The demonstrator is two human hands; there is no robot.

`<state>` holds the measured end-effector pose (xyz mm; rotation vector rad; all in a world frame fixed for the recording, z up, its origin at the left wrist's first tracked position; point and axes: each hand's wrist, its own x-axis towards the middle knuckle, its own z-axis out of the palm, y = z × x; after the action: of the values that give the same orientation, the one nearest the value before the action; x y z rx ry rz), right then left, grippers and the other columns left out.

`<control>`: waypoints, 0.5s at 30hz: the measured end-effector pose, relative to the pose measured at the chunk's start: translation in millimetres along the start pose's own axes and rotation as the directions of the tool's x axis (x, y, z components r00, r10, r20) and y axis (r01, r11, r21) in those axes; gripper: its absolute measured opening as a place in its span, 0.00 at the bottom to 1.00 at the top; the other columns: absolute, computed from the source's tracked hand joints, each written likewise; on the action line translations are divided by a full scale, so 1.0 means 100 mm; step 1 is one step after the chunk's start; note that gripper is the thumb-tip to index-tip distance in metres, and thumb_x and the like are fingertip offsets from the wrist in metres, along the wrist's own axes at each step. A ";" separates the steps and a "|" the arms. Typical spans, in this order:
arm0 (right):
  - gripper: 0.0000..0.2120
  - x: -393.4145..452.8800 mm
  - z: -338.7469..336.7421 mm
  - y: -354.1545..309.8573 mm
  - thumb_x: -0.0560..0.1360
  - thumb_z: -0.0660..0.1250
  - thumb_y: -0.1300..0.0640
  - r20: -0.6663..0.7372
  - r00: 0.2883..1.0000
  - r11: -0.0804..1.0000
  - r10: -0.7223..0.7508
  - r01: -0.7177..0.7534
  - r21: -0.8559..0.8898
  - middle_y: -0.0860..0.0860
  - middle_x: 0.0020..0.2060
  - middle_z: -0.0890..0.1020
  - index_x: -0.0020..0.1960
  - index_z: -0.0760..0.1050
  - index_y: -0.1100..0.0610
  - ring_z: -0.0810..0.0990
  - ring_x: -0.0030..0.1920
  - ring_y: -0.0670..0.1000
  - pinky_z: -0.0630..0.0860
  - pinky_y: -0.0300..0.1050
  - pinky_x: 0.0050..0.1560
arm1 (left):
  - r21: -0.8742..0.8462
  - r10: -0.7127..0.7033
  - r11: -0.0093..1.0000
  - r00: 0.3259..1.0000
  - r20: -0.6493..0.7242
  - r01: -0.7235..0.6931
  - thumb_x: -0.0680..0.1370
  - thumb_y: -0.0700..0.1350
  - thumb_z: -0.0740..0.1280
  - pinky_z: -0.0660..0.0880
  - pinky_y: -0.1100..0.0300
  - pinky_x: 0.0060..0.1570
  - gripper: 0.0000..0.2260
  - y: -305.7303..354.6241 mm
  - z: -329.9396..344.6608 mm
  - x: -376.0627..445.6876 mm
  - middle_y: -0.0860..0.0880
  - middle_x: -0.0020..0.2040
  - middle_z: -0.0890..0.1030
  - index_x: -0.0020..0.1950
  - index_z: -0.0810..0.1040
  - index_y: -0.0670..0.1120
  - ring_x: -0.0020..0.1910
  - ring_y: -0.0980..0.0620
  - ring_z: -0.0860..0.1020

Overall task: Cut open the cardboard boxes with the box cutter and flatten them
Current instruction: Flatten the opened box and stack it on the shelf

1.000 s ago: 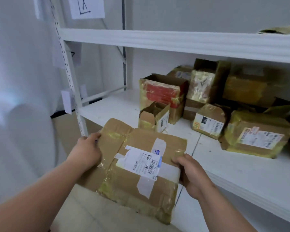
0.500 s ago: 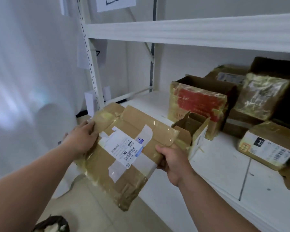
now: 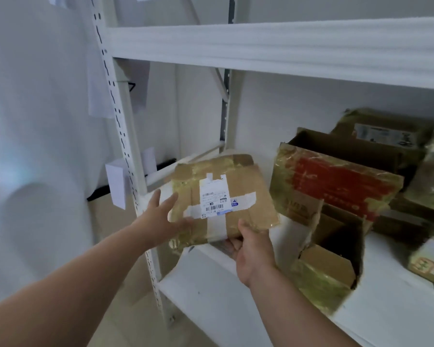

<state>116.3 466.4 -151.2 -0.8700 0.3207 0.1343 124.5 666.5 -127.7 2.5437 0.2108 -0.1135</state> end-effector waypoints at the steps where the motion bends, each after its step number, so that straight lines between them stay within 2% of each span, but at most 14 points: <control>1: 0.14 0.06 0.06 0.03 0.82 0.61 0.62 0.011 0.999 0.999 0.039 -0.039 0.032 0.54 0.54 0.83 0.64 0.72 0.49 0.86 0.46 0.53 0.82 0.47 0.37 | 0.108 0.046 0.993 0.998 0.041 -0.051 0.72 0.67 0.66 0.59 0.46 0.72 0.41 -0.02 -0.02 0.14 0.55 0.80 0.38 0.79 0.49 0.63 0.78 0.42 0.54; 3: 0.14 0.19 0.14 0.09 0.83 0.61 0.60 -0.009 0.991 0.990 0.136 -0.136 -0.023 0.57 0.58 0.82 0.66 0.73 0.52 0.83 0.53 0.56 0.82 0.50 0.48 | 0.343 0.135 0.922 0.980 0.147 -0.178 0.72 0.69 0.66 0.59 0.42 0.73 0.40 -0.08 -0.01 0.40 0.55 0.80 0.41 0.78 0.47 0.66 0.78 0.41 0.52; 4: 0.13 0.25 0.17 0.10 0.83 0.61 0.59 -0.045 0.982 0.979 0.185 -0.188 -0.084 0.58 0.57 0.82 0.66 0.74 0.55 0.82 0.54 0.57 0.81 0.50 0.52 | 0.433 0.175 0.867 0.965 0.197 -0.246 0.73 0.68 0.65 0.60 0.42 0.72 0.39 -0.09 0.01 0.50 0.54 0.80 0.45 0.77 0.47 0.67 0.77 0.42 0.53; 5: 0.12 0.28 0.18 0.10 0.83 0.60 0.57 -0.087 0.970 0.960 0.226 -0.237 -0.147 0.60 0.55 0.82 0.64 0.74 0.59 0.82 0.52 0.58 0.81 0.50 0.51 | 0.490 0.211 0.818 0.949 0.232 -0.302 0.74 0.67 0.64 0.62 0.42 0.71 0.37 -0.10 0.02 0.59 0.53 0.80 0.49 0.77 0.48 0.67 0.76 0.42 0.57; 8: 0.17 0.29 0.18 -0.02 0.83 0.59 0.51 -0.166 0.949 0.861 0.267 -0.312 -0.402 0.61 0.39 0.84 0.53 0.76 0.65 0.84 0.36 0.56 0.80 0.44 0.33 | 0.546 0.297 0.735 0.915 0.274 -0.402 0.75 0.65 0.64 0.63 0.47 0.69 0.33 -0.11 0.04 0.80 0.53 0.74 0.58 0.75 0.52 0.68 0.68 0.46 0.68; 10: 0.16 0.25 0.22 -0.10 0.80 0.61 0.51 -0.196 0.959 0.739 0.204 -0.283 -0.612 0.54 0.26 0.80 0.39 0.77 0.60 0.76 0.23 0.50 0.68 0.36 0.24 | 0.543 0.334 0.700 0.884 0.327 -0.464 0.76 0.64 0.63 0.61 0.49 0.71 0.31 -0.11 0.03 0.91 0.53 0.72 0.60 0.75 0.53 0.68 0.66 0.48 0.70; 12: 0.16 0.25 0.25 -0.15 0.77 0.64 0.54 -0.173 0.983 0.503 -0.059 -0.121 -0.856 0.45 0.19 0.73 0.30 0.70 0.54 0.69 0.22 0.47 0.61 0.38 0.23 | 0.519 0.363 0.668 0.842 0.398 -0.533 0.78 0.61 0.62 0.61 0.53 0.70 0.28 -0.10 0.02 0.98 0.53 0.72 0.62 0.76 0.54 0.66 0.64 0.49 0.72; 13: 0.17 0.29 0.26 -0.14 0.76 0.65 0.54 -0.106 0.965 0.331 -0.239 -0.022 -0.943 0.45 0.21 0.73 0.30 0.68 0.54 0.70 0.26 0.48 0.62 0.39 0.26 | 0.502 0.379 0.655 0.820 0.429 -0.565 0.80 0.58 0.61 0.63 0.56 0.68 0.27 -0.08 0.01 1.00 0.53 0.72 0.62 0.77 0.55 0.65 0.63 0.48 0.72; 14: 0.14 0.31 0.30 -0.13 0.75 0.65 0.52 0.013 0.918 0.138 -0.397 0.074 -0.988 0.45 0.25 0.75 0.31 0.69 0.53 0.72 0.32 0.49 0.65 0.41 0.30 | 0.487 0.395 0.644 0.802 0.448 -0.590 0.81 0.56 0.60 0.65 0.58 0.65 0.25 -0.07 0.00 1.02 0.53 0.72 0.63 0.77 0.55 0.64 0.62 0.48 0.73; 15: 0.10 0.33 0.32 -0.11 0.73 0.65 0.50 0.148 0.872 -0.044 -0.467 0.145 -0.988 0.45 0.32 0.76 0.35 0.72 0.52 0.74 0.37 0.50 0.68 0.43 0.35 | 0.478 0.412 0.634 0.789 0.455 -0.607 0.82 0.55 0.58 0.66 0.59 0.63 0.24 -0.06 -0.02 1.03 0.52 0.72 0.63 0.77 0.56 0.63 0.61 0.48 0.73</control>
<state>157.7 483.5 -134.7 -2.4767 0.1883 -0.2617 224.4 685.5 -142.6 3.0474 -0.8283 -0.4028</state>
